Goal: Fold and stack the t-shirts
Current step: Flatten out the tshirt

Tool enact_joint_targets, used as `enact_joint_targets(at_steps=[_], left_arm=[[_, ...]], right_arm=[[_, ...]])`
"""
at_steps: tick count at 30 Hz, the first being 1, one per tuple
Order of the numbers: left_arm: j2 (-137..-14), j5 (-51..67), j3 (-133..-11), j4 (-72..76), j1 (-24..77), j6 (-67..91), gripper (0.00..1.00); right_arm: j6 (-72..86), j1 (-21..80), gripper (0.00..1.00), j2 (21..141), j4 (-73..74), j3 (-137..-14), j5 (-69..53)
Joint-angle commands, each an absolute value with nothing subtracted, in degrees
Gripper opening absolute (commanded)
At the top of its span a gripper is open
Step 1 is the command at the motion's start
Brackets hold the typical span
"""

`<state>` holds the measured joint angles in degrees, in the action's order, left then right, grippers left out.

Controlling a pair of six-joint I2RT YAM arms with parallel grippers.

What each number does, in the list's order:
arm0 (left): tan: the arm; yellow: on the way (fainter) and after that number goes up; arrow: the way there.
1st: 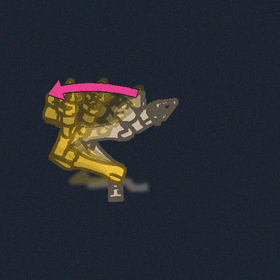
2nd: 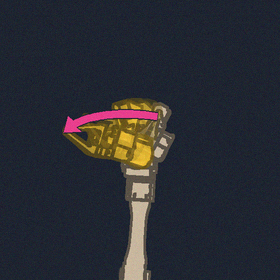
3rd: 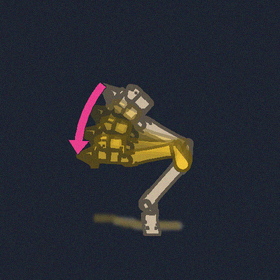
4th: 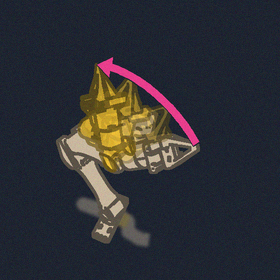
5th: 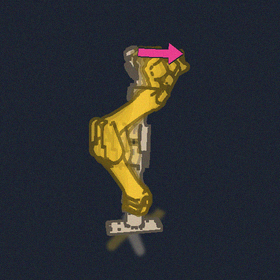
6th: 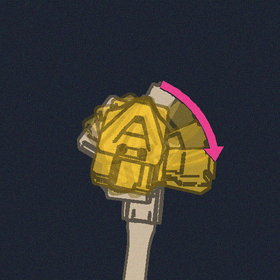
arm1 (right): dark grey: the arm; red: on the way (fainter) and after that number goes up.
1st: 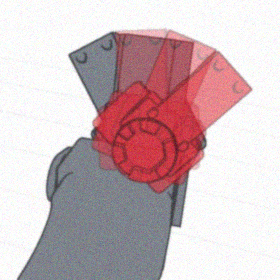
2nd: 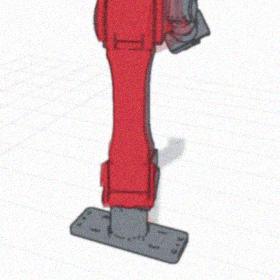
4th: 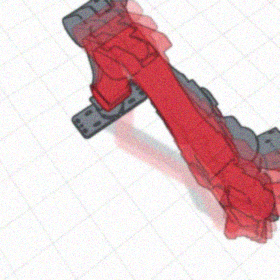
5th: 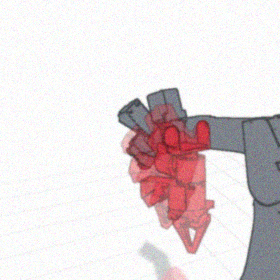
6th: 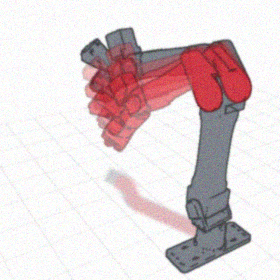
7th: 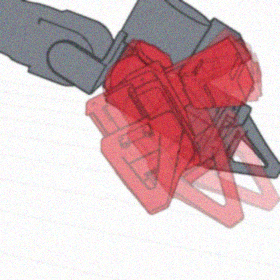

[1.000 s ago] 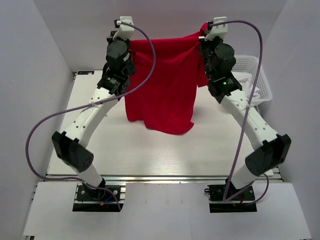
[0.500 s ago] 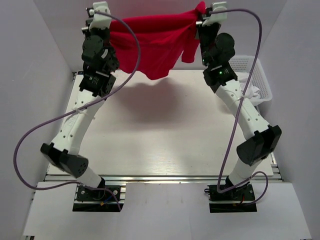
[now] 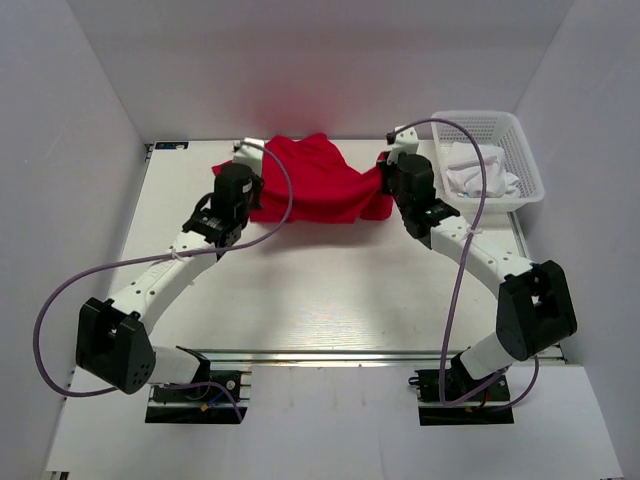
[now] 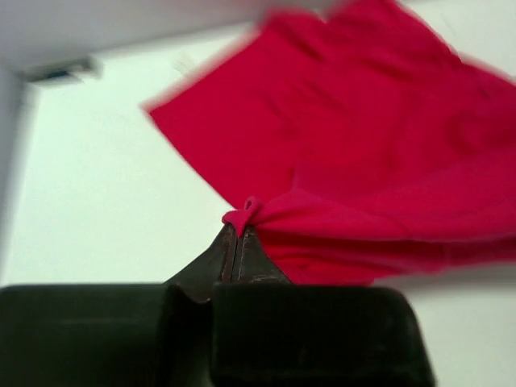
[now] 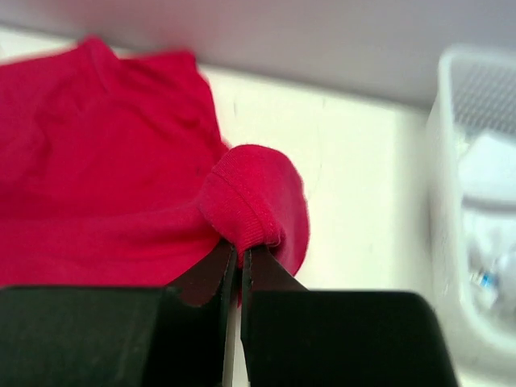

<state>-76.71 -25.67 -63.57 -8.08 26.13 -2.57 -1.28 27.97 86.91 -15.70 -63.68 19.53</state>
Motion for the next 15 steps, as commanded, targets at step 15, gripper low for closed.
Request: enact_joint_targets(at_steps=[15], left_arm=[[-78.4,29.3,-41.0,-6.8,29.4,12.0,0.00]], right_arm=[[15.7,26.7,0.00,84.7,4.2,-53.4,29.6]])
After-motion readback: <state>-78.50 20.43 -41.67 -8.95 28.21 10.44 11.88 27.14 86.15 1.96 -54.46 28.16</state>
